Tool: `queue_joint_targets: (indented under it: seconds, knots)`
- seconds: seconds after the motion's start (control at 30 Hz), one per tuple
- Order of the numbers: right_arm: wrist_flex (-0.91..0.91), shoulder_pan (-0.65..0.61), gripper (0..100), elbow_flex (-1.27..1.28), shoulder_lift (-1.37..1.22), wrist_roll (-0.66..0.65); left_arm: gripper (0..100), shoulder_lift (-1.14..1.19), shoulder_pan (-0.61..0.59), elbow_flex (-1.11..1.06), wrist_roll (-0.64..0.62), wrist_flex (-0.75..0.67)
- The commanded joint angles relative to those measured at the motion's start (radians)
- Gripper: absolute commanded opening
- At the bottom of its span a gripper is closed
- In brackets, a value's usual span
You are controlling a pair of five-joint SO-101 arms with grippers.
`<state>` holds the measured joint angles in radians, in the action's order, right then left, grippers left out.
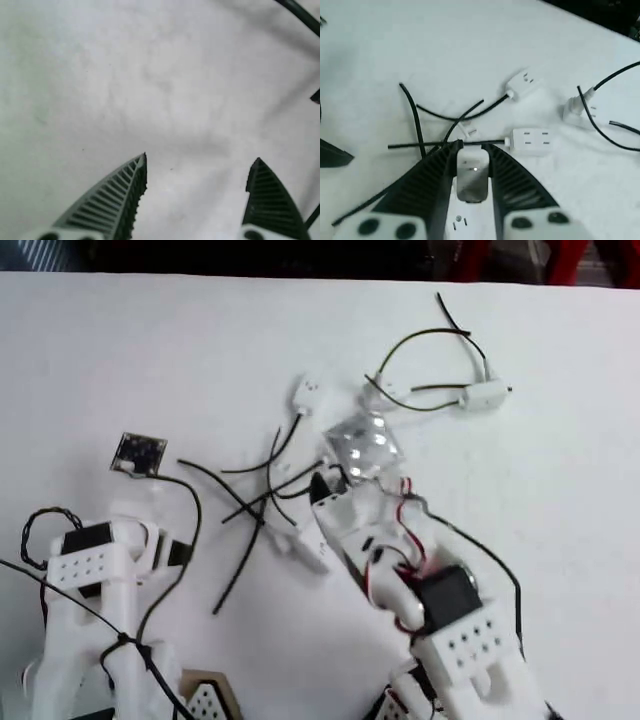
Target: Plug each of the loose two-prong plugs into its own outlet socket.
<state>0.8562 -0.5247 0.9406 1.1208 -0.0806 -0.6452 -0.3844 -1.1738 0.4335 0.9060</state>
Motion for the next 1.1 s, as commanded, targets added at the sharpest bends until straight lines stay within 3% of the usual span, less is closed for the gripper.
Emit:
queue_joint_targets:
  seconds: [0.0, 0.4, 0.67, 0.9, 1.07]
  knots:
    - [-0.054, -0.007, 1.7, 0.015, 0.096, 0.021, 31, -0.036, -0.002, 0.011, 0.002, -0.015]
    - [-0.076, 0.05, 1.7, 0.028, 0.189, 0.017, 31, -0.036, -0.005, 0.011, 0.002, -0.015]
    - [-0.188, 0.134, 1.6, 0.207, 0.176, -0.051, 31, -0.036, -0.005, 0.011, 0.002, -0.015]
    - [-0.116, 0.228, 1.7, 0.236, 0.01, -0.077, 31, -0.036, -0.005, 0.011, 0.002, -0.015]
    - [-0.044, 0.265, 1.7, 0.235, -0.082, -0.189, 31, -0.036, -0.005, 0.011, 0.002, -0.015]
